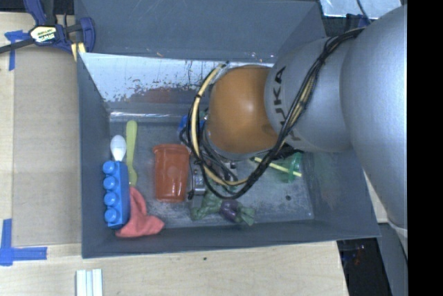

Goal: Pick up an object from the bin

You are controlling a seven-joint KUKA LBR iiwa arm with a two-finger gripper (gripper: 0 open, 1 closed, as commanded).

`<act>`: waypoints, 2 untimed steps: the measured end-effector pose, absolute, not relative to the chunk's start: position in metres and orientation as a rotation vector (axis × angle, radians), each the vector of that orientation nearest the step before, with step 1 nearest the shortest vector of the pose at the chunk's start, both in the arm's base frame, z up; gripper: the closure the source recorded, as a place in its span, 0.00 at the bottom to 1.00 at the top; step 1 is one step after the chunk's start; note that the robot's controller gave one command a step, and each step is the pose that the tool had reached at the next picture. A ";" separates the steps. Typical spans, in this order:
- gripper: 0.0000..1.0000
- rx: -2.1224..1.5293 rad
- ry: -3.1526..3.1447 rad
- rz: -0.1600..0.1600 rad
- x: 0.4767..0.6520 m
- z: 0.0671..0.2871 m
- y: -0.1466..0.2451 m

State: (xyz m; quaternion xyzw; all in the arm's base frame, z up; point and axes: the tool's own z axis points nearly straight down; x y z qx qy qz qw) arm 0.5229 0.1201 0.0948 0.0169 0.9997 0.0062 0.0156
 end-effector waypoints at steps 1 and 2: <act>0.00 0.100 3.109 0.021 0.521 0.096 0.124; 1.00 -0.429 3.076 0.009 0.533 0.115 0.152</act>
Offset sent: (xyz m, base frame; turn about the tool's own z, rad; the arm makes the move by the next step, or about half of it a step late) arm 0.0089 0.0327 0.0202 -0.3128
